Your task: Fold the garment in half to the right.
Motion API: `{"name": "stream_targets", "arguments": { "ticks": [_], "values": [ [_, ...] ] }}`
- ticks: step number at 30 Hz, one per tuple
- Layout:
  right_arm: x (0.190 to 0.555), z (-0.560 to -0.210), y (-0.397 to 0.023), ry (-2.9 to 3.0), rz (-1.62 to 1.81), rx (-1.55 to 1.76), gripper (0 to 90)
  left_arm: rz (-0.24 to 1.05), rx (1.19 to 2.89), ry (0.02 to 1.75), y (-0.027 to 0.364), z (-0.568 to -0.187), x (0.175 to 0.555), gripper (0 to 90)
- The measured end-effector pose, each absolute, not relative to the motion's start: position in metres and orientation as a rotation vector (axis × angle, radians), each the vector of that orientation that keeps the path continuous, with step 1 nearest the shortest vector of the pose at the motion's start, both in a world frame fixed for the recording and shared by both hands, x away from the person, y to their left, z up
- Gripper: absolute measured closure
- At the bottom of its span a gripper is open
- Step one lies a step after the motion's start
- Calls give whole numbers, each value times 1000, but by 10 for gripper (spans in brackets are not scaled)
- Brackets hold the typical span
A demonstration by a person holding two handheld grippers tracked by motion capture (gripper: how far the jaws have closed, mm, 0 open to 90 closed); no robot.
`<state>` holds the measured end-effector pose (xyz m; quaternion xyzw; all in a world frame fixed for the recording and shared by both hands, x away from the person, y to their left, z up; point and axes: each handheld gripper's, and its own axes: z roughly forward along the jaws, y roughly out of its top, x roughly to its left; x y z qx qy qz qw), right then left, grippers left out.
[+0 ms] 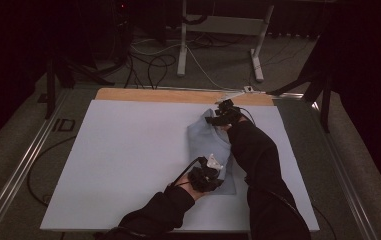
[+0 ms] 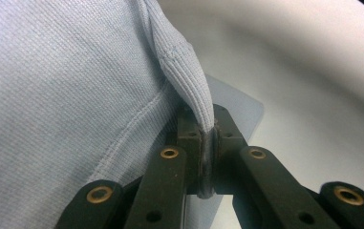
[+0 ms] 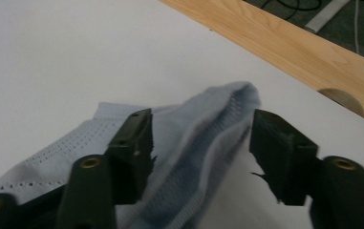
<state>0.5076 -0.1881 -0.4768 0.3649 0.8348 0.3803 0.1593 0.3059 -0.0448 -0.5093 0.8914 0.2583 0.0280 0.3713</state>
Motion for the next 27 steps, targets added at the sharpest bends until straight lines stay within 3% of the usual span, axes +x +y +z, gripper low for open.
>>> {"name": "stream_targets", "arguments": {
  "ticks": [5, 10, 27],
  "values": [
    [500, -470, -202, 2357, 1100, 1084, 213, 53, 2282, 680, -51, -512, 307, 857],
    [491, -462, -216, 2327, 1161, 1122, 148, 2, 2266, 702, -57, -513, 309, 819],
    [470, -465, -209, 2343, 1214, 1063, 134, -36, 2293, 624, -71, -513, 296, 693]
  ]
}}
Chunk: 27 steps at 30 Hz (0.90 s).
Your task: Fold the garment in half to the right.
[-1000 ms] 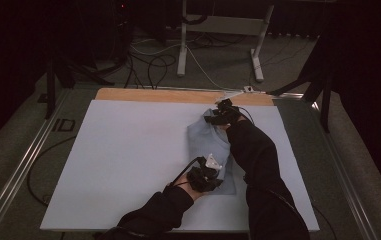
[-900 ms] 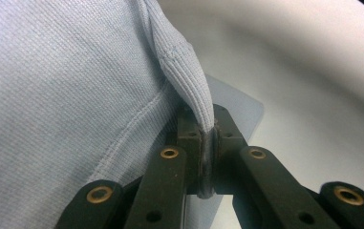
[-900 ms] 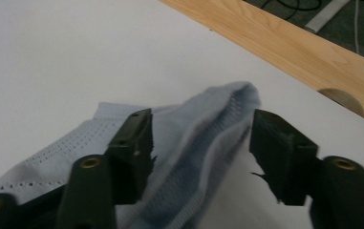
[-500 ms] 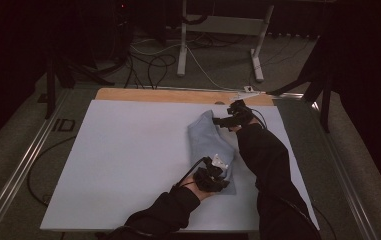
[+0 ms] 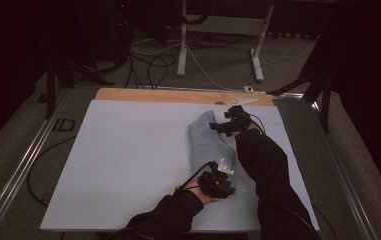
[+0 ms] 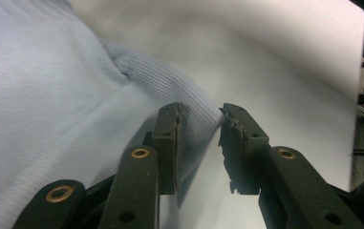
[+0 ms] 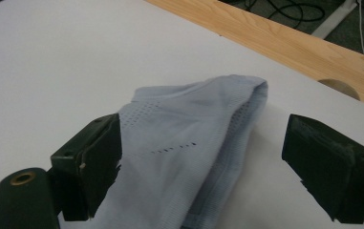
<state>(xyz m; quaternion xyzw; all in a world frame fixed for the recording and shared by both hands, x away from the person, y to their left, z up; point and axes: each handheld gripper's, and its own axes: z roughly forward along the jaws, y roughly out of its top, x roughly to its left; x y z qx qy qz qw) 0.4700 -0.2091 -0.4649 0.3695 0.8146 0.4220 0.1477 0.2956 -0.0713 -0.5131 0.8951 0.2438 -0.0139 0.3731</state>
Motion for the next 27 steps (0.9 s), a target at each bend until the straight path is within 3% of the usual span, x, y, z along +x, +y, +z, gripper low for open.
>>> {"name": "stream_targets", "arguments": {
  "ticks": [9, 14, 21, 25, 27],
  "values": [
    [465, -462, -205, 2341, 1233, 1043, 134, -124, 2269, 558, -58, -510, 286, 614],
    [466, -461, -205, 2336, 1232, 1047, 134, -67, 2201, 517, -41, -498, 283, 461],
    [469, -464, -204, 2330, 1223, 1048, 134, -61, 2119, 490, -12, -486, 284, 324],
    [472, -466, -201, 2299, 1194, 1039, 128, -15, 2096, 447, 0, -484, 283, 169],
    [474, -466, -200, 2306, 1211, 1059, 126, 13, 2076, 419, 8, -483, 282, 150]
  ]
}}
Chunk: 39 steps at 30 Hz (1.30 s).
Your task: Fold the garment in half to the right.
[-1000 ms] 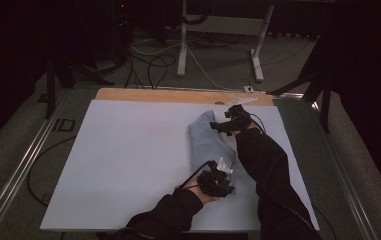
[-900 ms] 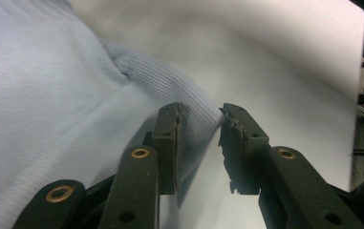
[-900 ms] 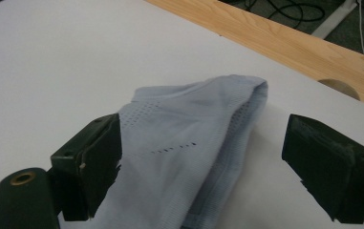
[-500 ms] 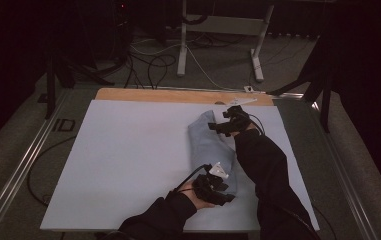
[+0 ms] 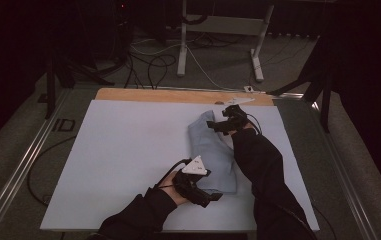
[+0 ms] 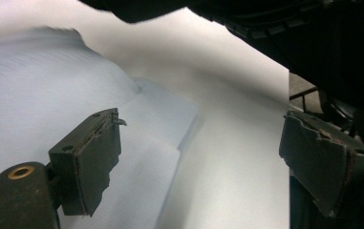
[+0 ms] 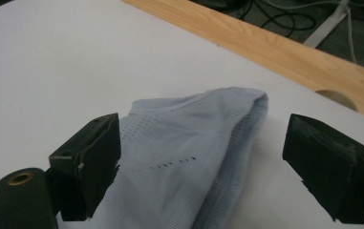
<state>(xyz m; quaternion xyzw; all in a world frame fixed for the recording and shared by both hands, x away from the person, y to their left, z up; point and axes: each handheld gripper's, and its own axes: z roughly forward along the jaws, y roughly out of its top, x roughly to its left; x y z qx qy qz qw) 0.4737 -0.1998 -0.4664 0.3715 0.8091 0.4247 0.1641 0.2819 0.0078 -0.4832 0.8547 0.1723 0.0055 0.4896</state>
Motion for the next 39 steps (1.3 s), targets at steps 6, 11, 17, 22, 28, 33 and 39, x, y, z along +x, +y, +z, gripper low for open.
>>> {"name": "stream_targets", "arguments": {
  "ticks": [6, 11, 17, 22, 28, 33, 39],
  "values": [
    [477, -468, -193, 2335, 1185, 1060, 99, 72, 2063, 417, 32, -480, 280, 13],
    [480, -470, -193, 2331, 1191, 1097, 99, 120, 2032, 445, 61, -473, 280, 14],
    [487, -476, -197, 2345, 1178, 1131, 98, 182, 1984, 502, 101, -472, 275, 27],
    [494, -485, -197, 2360, 1180, 1186, 98, 224, 1979, 543, 132, -482, 267, 35],
    [500, -498, -189, 2392, 1084, 1217, 141, 280, 1970, 575, 162, -497, 256, 44],
    [506, -507, -188, 2380, 1016, 1282, 223, 311, 1965, 659, 193, -515, 244, 44],
    [510, -516, -191, 2390, 979, 1320, 323, 314, 1961, 699, 209, -521, 237, 44]
  ]
}}
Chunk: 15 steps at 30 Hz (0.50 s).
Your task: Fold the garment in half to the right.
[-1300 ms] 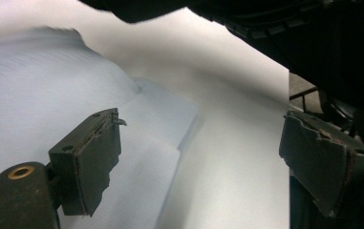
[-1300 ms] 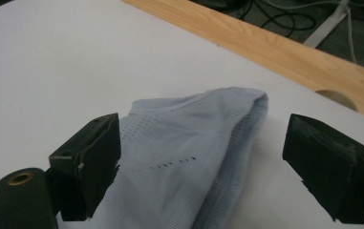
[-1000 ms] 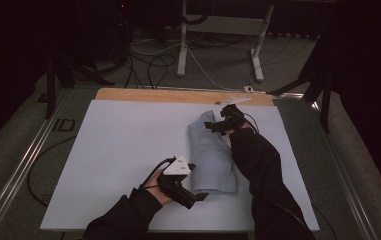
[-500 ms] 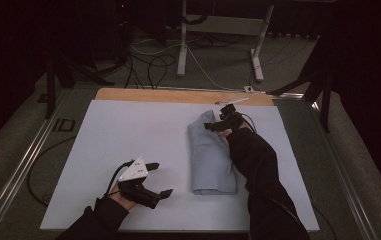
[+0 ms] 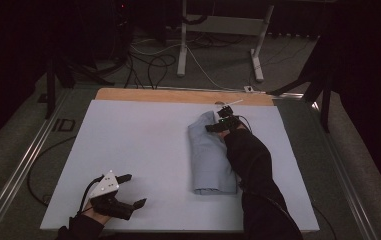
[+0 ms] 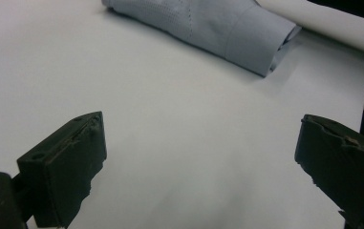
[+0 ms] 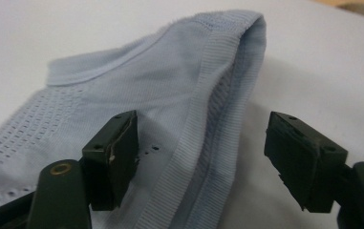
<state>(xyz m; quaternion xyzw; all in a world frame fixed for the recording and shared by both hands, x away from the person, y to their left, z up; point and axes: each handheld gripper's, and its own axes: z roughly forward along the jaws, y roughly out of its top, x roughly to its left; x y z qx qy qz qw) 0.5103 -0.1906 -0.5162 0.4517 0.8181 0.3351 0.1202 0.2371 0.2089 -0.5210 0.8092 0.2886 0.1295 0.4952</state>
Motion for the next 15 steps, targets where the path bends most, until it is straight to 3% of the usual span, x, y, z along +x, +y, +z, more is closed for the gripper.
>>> {"name": "stream_targets", "arguments": {
  "ticks": [5, 10, 15],
  "values": [
    [510, -520, -190, 2444, 978, 1303, 539, 317, 1957, 709, 210, -522, 238, 44],
    [506, -514, -188, 2443, 956, 1229, 844, 314, 1963, 717, 209, -524, 238, 44],
    [498, -503, -184, 2409, 1003, 1158, 860, 326, 1956, 707, 209, -523, 238, 44]
  ]
}}
